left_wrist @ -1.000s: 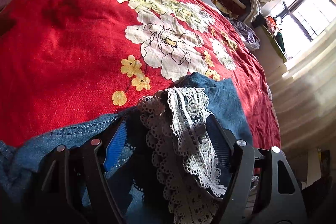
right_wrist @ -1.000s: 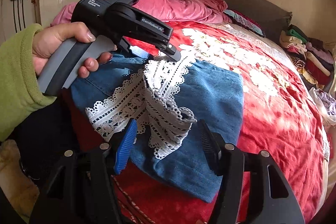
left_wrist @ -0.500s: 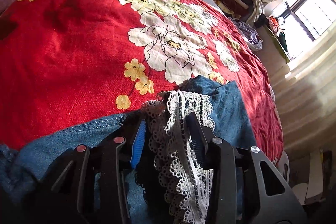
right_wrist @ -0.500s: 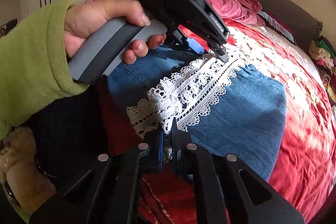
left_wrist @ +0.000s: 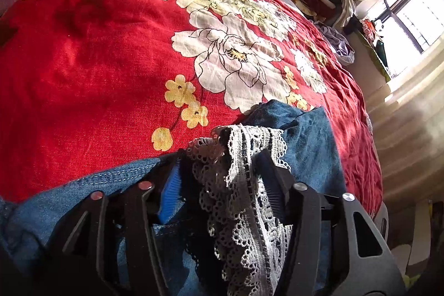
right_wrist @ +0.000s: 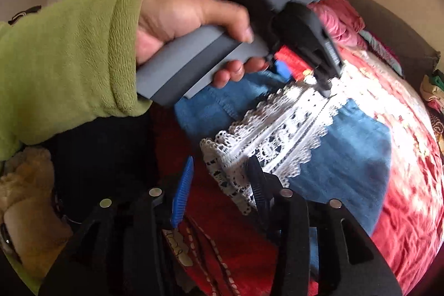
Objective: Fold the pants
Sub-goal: 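Lay the folded lace hem flat and open both tools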
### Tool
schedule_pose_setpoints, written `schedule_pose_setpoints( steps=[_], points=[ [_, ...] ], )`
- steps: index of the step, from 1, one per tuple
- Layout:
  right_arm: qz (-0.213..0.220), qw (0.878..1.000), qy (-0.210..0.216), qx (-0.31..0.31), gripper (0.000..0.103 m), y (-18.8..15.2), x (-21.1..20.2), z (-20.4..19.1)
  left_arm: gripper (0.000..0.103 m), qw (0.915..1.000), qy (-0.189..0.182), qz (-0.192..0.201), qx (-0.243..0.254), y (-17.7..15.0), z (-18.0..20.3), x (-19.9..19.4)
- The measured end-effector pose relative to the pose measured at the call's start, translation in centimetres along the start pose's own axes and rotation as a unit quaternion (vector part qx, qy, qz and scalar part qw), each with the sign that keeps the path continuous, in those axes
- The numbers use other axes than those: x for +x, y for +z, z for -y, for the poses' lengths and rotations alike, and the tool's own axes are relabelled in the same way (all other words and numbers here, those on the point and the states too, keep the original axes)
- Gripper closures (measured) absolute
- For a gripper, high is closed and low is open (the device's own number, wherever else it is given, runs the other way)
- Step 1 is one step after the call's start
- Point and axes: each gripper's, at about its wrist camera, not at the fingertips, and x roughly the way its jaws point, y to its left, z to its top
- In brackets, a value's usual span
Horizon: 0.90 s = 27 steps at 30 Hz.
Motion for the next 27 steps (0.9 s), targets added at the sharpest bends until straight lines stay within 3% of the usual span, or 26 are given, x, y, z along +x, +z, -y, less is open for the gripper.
schedule_pose_setpoints(
  steps=[2, 5, 7, 11, 12, 17, 24, 27],
  points=[
    [-0.010, 1.000, 0.007, 0.002, 0.062, 0.1, 0.7, -0.3, 0.088, 0.9999, -0.002, 0.011, 0.003, 0.1, 0.4, -0.6],
    [-0.005, 1.000, 0.017, 0.006, 0.060, 0.0, 0.8, -0.2, 0.088, 0.9993, -0.004, 0.032, 0.017, 0.3, 0.9, -1.4],
    [-0.003, 0.999, 0.026, 0.022, 0.059, -0.1, 0.9, 0.3, 0.087, 0.9996, 0.012, 0.019, 0.016, 0.2, 0.5, -0.2],
    [0.020, 0.997, 0.052, 0.055, 0.056, 0.4, -1.1, 1.6, 0.080, 0.9996, 0.007, 0.026, 0.013, -0.2, -0.2, 0.0],
    [0.030, 0.996, 0.055, 0.066, 0.054, 0.5, -1.9, 2.2, 0.073, 0.9994, 0.007, 0.030, 0.012, -0.2, -0.1, -0.4],
    [0.060, 0.991, 0.005, 0.116, 0.053, -0.1, -5.1, 5.6, 0.061, 0.9972, 0.018, 0.063, 0.038, -1.1, 0.9, -3.9],
    [0.060, 0.983, -0.055, 0.163, 0.052, -1.6, -6.1, 9.8, 0.048, 0.9899, 0.061, 0.097, 0.083, -4.2, 2.8, -7.9],
    [0.062, 0.981, -0.067, 0.168, 0.044, -3.2, -6.8, 10.2, 0.046, 0.9872, 0.081, 0.103, 0.091, -5.4, 3.2, -8.9]
  ],
)
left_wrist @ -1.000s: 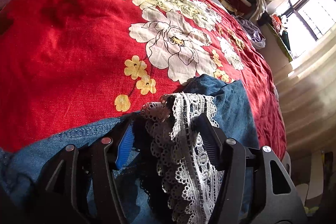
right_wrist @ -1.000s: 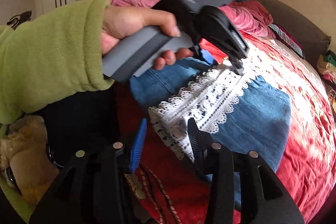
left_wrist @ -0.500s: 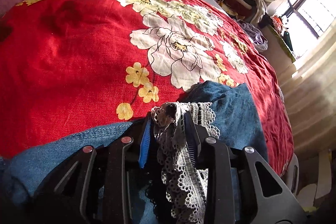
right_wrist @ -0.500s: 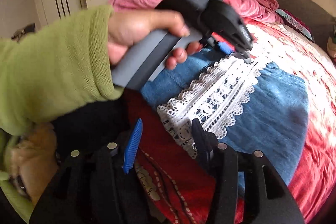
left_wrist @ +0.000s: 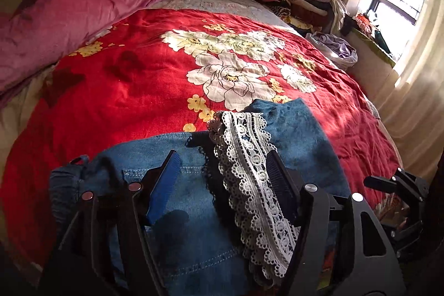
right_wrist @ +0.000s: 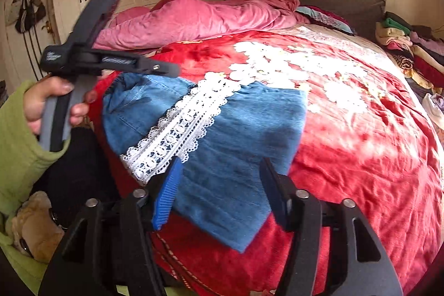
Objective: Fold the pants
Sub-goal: 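Lay the folded lace hem flat and open both tools, then move both open tools toward the elastic waistband end of the pants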
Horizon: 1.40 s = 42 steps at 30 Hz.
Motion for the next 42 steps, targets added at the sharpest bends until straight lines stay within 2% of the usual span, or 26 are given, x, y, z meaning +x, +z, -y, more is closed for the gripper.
schedule_pose_setpoints(
  steps=[5, 9, 12, 14, 16, 23, 33, 36, 42],
  points=[
    [0.001, 1.000, 0.000, 0.008, 0.044, -0.8, -0.8, 0.3, 0.044, 1.0000, 0.002, -0.004, 0.002, -1.7, 0.9, -1.0],
    [-0.013, 1.000, 0.006, -0.003, 0.044, -1.3, 0.5, -0.3, 0.044, 0.9992, 0.012, -0.018, 0.033, -3.5, 2.9, -0.6],
    [-0.049, 0.999, 0.002, -0.003, 0.044, -2.3, 2.0, 0.0, 0.044, 0.9973, 0.015, -0.040, 0.060, -5.1, 4.7, 0.5],
    [-0.079, 0.997, -0.009, 0.000, 0.045, -3.2, 3.0, 0.5, 0.044, 0.9942, 0.026, -0.059, 0.087, -6.3, 5.8, 1.5],
    [-0.092, 0.996, -0.007, 0.011, 0.045, -3.9, 3.3, 1.2, 0.044, 0.9911, 0.043, -0.072, 0.103, -7.1, 6.1, 2.4],
    [-0.091, 0.996, -0.002, 0.024, 0.044, -4.7, 3.3, 1.7, 0.041, 0.9930, 0.033, -0.079, 0.081, -7.5, 5.0, 2.9],
    [-0.068, 0.997, -0.001, 0.041, 0.044, -3.3, 1.3, 2.0, 0.036, 0.9960, 0.037, -0.049, 0.065, -6.4, 4.9, 0.4],
    [-0.060, 0.997, -0.007, 0.041, 0.034, -2.9, 0.8, 1.8, 0.034, 0.9963, 0.038, -0.044, 0.064, -6.3, 4.9, 0.0],
    [-0.047, 0.998, -0.020, 0.045, 0.027, -2.1, -0.1, 1.9, 0.026, 0.9966, 0.040, -0.035, 0.063, -6.1, 4.9, -1.0]
  ],
)
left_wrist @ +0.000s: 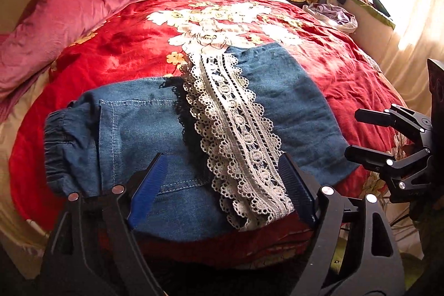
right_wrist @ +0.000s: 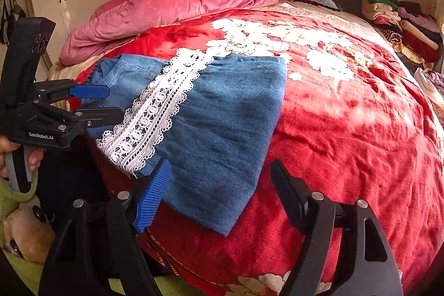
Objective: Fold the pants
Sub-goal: 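Move both open tools toward the elastic waistband end of the pants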
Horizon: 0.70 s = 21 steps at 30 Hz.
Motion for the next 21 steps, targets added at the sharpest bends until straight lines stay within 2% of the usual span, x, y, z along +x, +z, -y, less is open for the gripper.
schedule_pose_setpoints(
  steps=[2, 5, 11, 21],
  points=[
    [0.007, 1.000, -0.011, 0.001, 0.017, 0.2, -0.4, -0.1, 0.023, 1.0000, 0.003, 0.003, -0.001, 0.1, -0.1, -0.3],
    [0.015, 1.000, -0.017, -0.001, 0.013, 0.6, -0.9, -0.2, 0.019, 0.9999, 0.010, 0.011, -0.001, 0.1, -0.2, -1.0],
    [0.024, 0.999, -0.023, -0.006, 0.013, 1.7, -1.2, -0.8, 0.010, 0.9995, 0.019, 0.025, -0.005, 0.2, -0.8, -2.4],
    [0.039, 0.998, -0.017, -0.034, 0.013, 4.2, -1.5, -3.4, 0.010, 0.9984, 0.028, 0.039, -0.030, 0.0, -2.9, -4.1]
  ],
)
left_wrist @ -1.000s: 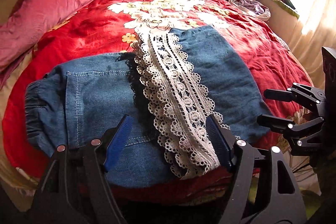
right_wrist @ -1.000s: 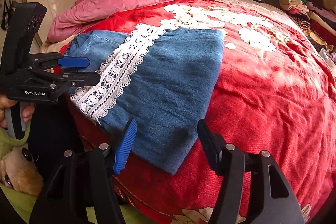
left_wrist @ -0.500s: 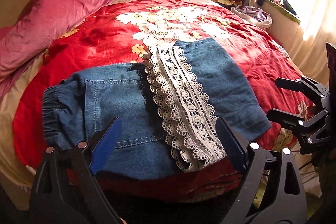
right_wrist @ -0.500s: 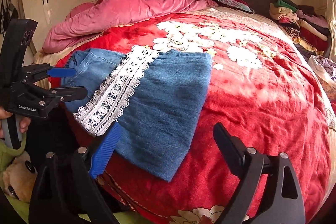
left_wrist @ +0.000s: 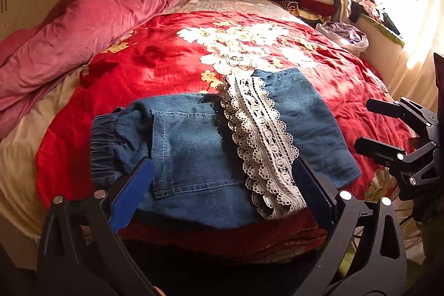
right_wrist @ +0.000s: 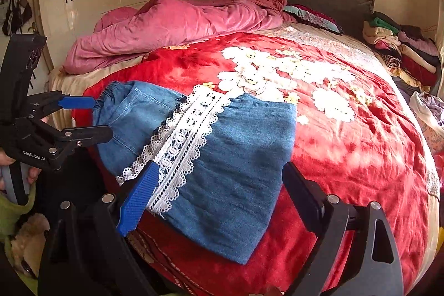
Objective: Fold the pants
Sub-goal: 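Move both open tools toward the elastic waistband end of the pants, then grasp the elastic waistband with both tools and fold it over the pants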
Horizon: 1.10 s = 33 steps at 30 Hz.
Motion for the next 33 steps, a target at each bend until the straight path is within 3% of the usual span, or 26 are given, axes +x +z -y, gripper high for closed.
schedule_pose_setpoints(
  steps=[7, 13, 20, 28, 31, 33],
  points=[
    [0.002, 1.000, 0.018, -0.023, 0.013, 2.1, 1.1, -2.1, 0.010, 0.9993, 0.017, 0.003, -0.032, -0.6, -2.9, -0.6],
    [0.000, 0.998, 0.039, -0.040, 0.013, 4.0, 2.7, -3.7, 0.010, 0.9950, 0.037, -0.008, -0.093, -1.6, -7.4, -0.5],
    [-0.002, 0.996, 0.073, -0.059, 0.013, 7.0, 5.4, -5.8, 0.010, 0.9878, 0.034, -0.008, -0.152, -2.9, -11.4, -0.5],
    [-0.017, 0.988, 0.116, -0.102, 0.013, 10.1, 8.7, -8.3, 0.010, 0.9836, 0.016, -0.023, -0.178, -3.7, -13.0, 0.8],
    [-0.030, 0.983, 0.143, -0.111, 0.013, 11.0, 10.1, -8.9, 0.017, 0.9837, 0.007, -0.025, -0.178, -3.9, -13.0, 1.1],
    [-0.036, 0.982, 0.147, -0.116, 0.013, 11.6, 10.9, -9.3, 0.027, 0.9836, 0.002, -0.028, -0.178, -3.9, -12.9, 1.4]
  ],
)
